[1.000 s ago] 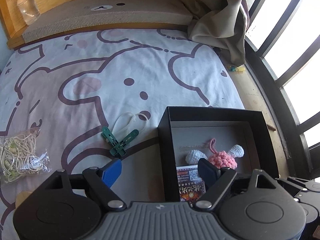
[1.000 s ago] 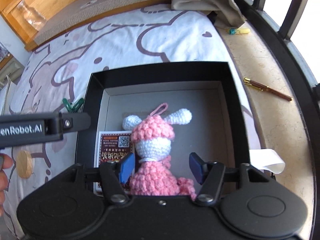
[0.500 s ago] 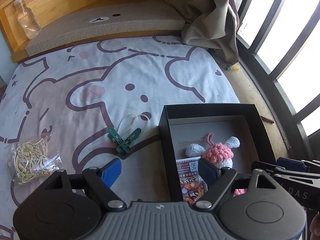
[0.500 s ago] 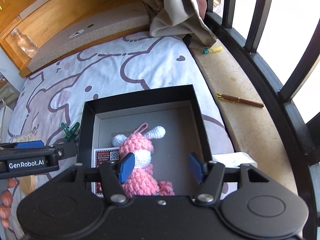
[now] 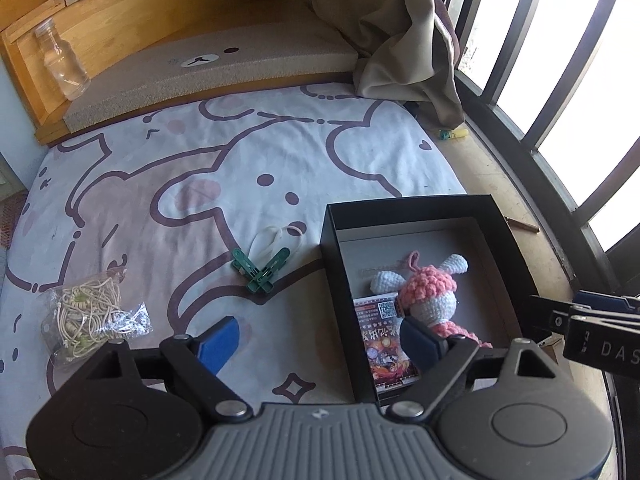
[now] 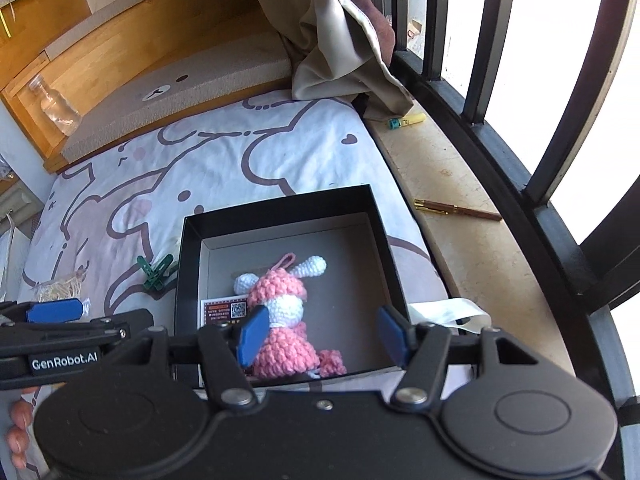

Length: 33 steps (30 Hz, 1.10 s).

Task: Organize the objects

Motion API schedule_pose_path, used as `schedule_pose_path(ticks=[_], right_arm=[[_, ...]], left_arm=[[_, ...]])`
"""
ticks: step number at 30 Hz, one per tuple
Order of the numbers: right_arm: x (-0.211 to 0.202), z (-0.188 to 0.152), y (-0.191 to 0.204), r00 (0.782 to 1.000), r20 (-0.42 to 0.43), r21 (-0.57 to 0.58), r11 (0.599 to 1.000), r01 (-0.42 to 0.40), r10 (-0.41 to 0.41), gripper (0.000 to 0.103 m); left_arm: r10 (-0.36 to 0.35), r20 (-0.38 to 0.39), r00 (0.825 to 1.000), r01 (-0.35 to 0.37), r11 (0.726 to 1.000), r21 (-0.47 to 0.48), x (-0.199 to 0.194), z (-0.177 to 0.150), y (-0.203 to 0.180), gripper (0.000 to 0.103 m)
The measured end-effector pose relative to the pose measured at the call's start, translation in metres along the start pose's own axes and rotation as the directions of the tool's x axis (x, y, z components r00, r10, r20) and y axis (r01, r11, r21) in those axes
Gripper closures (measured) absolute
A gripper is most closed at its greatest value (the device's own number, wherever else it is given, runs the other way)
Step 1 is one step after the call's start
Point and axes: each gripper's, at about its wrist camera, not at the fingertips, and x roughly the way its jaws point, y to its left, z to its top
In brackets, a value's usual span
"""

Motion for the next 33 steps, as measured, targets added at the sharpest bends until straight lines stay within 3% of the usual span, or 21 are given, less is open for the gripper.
schedule_pose_path(ticks=[6, 12, 16, 33], right_arm=[[-0.014, -0.006, 0.000, 0.999, 0.026, -0.003, 1.000, 0.022, -0.022, 0.033], [-0.026, -0.012, -0.004, 0.997, 0.050, 0.010, 0.999, 0.052, -0.052, 0.020], [-0.032, -0.016, -0.006, 0.996, 0.064, 0.019, 0.998, 0.061, -0.062, 0.005], [-0.041, -0.030, -0.008, 0.992, 0.081, 0.019, 0.995, 0.100, -0.101, 0.000]], left_arm=[[0.008, 0.024, 1.000, -0.008, 1.000, -0.006, -0.016, -0.004, 0.003, 0.012], [0.021, 0.040, 0.999, -0.021, 1.000, -0.012, -0.028, -0.010, 0.007, 0.005], [0.038, 0.044, 0.998, -0.037, 0.999, -0.022, -0.032, -0.015, 0.010, 0.003], [0.064, 0.048, 0.997, -0.062, 0.997, -0.035, -0.042, -0.028, 0.025, 0.000]])
